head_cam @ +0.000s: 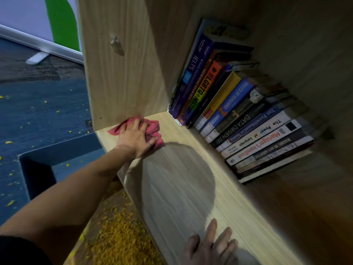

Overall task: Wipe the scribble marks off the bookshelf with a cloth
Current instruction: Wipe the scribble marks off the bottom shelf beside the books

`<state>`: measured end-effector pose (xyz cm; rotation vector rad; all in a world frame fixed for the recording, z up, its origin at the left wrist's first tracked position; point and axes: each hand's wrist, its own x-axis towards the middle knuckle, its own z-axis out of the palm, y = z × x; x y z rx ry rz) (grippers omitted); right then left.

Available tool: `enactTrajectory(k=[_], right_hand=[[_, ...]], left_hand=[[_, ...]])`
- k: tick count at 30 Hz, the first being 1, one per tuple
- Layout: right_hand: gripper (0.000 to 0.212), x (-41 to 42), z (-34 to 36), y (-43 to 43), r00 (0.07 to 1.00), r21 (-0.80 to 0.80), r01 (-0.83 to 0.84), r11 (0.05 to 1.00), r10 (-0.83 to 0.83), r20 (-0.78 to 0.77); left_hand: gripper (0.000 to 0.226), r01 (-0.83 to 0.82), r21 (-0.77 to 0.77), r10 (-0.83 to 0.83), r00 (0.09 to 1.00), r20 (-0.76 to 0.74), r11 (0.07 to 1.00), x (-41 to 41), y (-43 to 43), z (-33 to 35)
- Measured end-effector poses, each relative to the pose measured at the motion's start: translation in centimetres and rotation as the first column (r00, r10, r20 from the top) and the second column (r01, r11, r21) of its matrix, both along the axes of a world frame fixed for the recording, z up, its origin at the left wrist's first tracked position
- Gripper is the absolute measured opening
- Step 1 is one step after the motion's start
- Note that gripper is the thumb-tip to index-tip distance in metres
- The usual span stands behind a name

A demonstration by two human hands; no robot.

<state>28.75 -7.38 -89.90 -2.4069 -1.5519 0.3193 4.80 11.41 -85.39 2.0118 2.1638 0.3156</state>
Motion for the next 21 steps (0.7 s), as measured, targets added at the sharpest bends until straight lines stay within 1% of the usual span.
enactTrajectory(k=[1, 2, 4, 5, 7, 9, 10, 11, 12, 13, 14, 15, 17, 18, 19, 20, 21], right_hand=[[0.057, -0.5, 0.4, -0.3, 1.000, -0.015, 0.018, 1.000, -0.018, -0.003], [0.058, -0.4, 0.3, -0.4, 0.999, 0.037, 0.038, 0.999, -0.038, 0.000], [0.058, -0.6, 0.3, -1.0, 0.999, 0.006, 0.034, 0.999, -0.034, -0.024], [0.058, -0.9, 0.3, -1.5, 1.000, -0.005, 0.026, 1.000, -0.025, 0.010], [0.060, -0.9, 0.0, -2.2, 0.986, 0.085, 0.024, 0.996, -0.037, 0.160], [0.060, -1.0, 0.7, -2.3, 0.978, 0.089, 0.006, 0.996, -0.025, 0.208], [0.059, -1.0, 0.7, -2.3, 0.968, 0.120, 0.003, 0.993, -0.034, 0.250], [0.059, -1.2, 0.9, -2.5, 0.965, 0.109, 0.011, 0.994, -0.039, 0.259], [0.058, -1.1, 1.0, -2.7, 0.965, 0.119, 0.010, 0.993, -0.040, 0.258], [0.057, -1.0, 1.1, -2.9, 0.974, 0.108, 0.001, 0.994, -0.025, 0.224], [0.057, -0.6, 0.5, -3.1, 0.970, 0.133, -0.001, 0.991, -0.032, 0.242], [0.058, -0.1, 0.2, -3.5, 0.970, 0.068, -0.023, 0.997, 0.006, 0.243], [0.062, 0.2, -0.6, -4.5, 0.932, 0.025, -0.059, 0.998, 0.046, 0.360], [0.063, -0.3, -0.8, -4.6, 0.913, 0.016, -0.078, 0.997, 0.065, 0.404], [0.063, -1.0, -0.6, -4.6, 0.926, -0.004, -0.073, 0.997, 0.069, 0.372], [0.063, -1.3, -0.3, -4.4, 0.951, -0.013, -0.055, 0.998, 0.056, 0.305], [0.062, -1.6, 0.2, -4.0, 0.976, -0.020, -0.030, 0.999, 0.034, 0.214]], left_hand=[[0.074, -0.030, 0.000, 0.030, 1.000, -0.006, 1.000, -0.3, -0.8, -0.1], [0.073, -0.068, 0.000, 0.068, 0.998, -0.002, 0.998, -0.5, -1.6, -0.1], [0.070, -0.164, -0.001, 0.164, 0.986, 0.012, 0.986, -0.6, -3.0, -0.1], [0.069, -0.219, -0.009, 0.220, 0.975, 0.016, 0.976, -0.5, -3.8, -0.2], [0.069, -0.344, -0.045, 0.346, 0.937, 0.045, 0.938, 0.1, -5.1, -0.1], [0.071, -0.438, -0.102, 0.447, 0.890, 0.089, 0.893, 1.1, -6.2, 0.0], [0.072, -0.449, -0.123, 0.461, 0.882, 0.101, 0.885, 1.9, -6.7, 0.0], [0.073, -0.431, -0.129, 0.444, 0.891, 0.092, 0.893, 2.8, -7.5, 0.1], [0.075, -0.380, -0.124, 0.390, 0.917, 0.077, 0.917, 4.0, -8.4, 0.1], [0.079, -0.293, -0.109, 0.301, 0.951, 0.067, 0.950, 5.3, -9.5, 0.1], [0.085, -0.174, -0.084, 0.180, 0.982, 0.063, 0.981, 6.5, -10.8, 0.1], [0.091, -0.035, -0.075, 0.039, 0.997, 0.059, 0.997, 7.2, -12.1, 0.0], [0.094, 0.193, -0.083, -0.192, 0.981, 0.025, 0.978, 6.6, -13.1, 0.1], [0.095, 0.261, -0.096, -0.262, 0.965, -0.002, 0.961, 5.4, -12.3, 0.0], [0.095, 0.279, -0.100, -0.282, 0.959, -0.024, 0.955, 4.0, -11.0, 0.1], [0.093, 0.239, -0.098, -0.243, 0.969, -0.039, 0.966, 2.6, -9.4, -0.1], [0.088, 0.144, -0.099, -0.149, 0.987, -0.052, 0.985, 1.1, -7.8, 0.1]])
